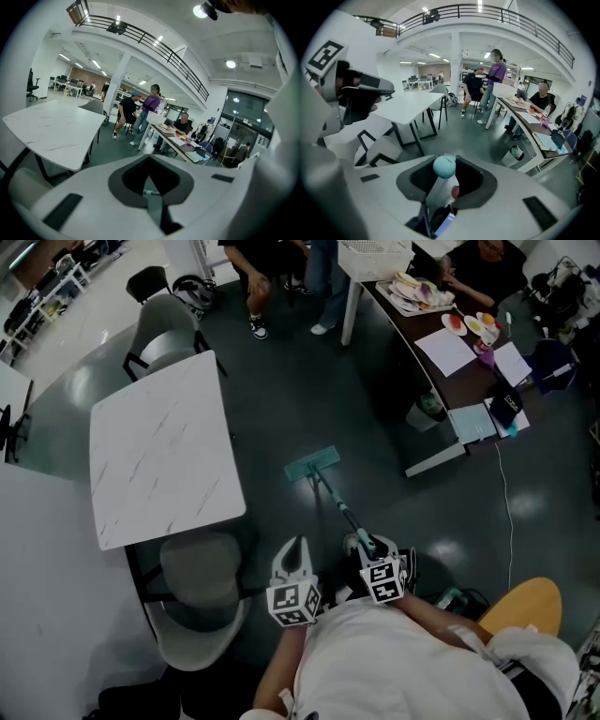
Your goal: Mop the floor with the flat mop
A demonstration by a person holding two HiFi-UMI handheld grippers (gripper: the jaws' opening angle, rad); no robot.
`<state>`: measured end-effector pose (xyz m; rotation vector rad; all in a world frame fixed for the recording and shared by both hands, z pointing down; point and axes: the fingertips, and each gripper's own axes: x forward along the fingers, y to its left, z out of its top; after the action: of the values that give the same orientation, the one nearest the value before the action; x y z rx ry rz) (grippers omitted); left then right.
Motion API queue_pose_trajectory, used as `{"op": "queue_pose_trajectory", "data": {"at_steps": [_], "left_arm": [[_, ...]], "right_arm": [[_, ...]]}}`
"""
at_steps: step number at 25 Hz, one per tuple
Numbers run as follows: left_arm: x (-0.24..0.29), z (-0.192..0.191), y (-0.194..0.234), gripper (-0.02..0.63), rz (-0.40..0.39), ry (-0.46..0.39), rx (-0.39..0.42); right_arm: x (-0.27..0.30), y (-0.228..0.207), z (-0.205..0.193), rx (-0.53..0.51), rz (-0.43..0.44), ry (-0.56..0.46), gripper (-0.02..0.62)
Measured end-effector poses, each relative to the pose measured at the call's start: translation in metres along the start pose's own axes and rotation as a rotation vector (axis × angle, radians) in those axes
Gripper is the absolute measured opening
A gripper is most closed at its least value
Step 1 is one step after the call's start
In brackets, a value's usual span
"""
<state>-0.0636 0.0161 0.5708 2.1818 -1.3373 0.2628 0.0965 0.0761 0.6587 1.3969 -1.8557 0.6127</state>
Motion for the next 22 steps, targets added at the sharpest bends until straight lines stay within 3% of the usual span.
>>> {"op": "queue_pose_trajectory", "data": {"at_steps": [5,10,17,22], "left_arm": [[-0.003,-0.001,0.014,0.008,0.008,0.005,0.006],[-0.008,0.008,0.026,0.008,0.053,-0.017,-0.003],[-0.016,0.006,0.039,0.008,0.128,-0.026,-0.009],[-0.027,0.008,0.046,0.008,0.191,-0.05,-0.031]], "right_arm": [[0.057,-0.001,0.028,0.003,-0.042,-0.054,0.112],[0.128,-0.012,0.088,-0.026,-0.075,-0.113,0.112],[0.228,-0.051,0.136,-0.086,-0.106,-0.05,0.11],[0.221,-0.069,0.151,-0.066,-0.102,-0.058,0.11]]}}
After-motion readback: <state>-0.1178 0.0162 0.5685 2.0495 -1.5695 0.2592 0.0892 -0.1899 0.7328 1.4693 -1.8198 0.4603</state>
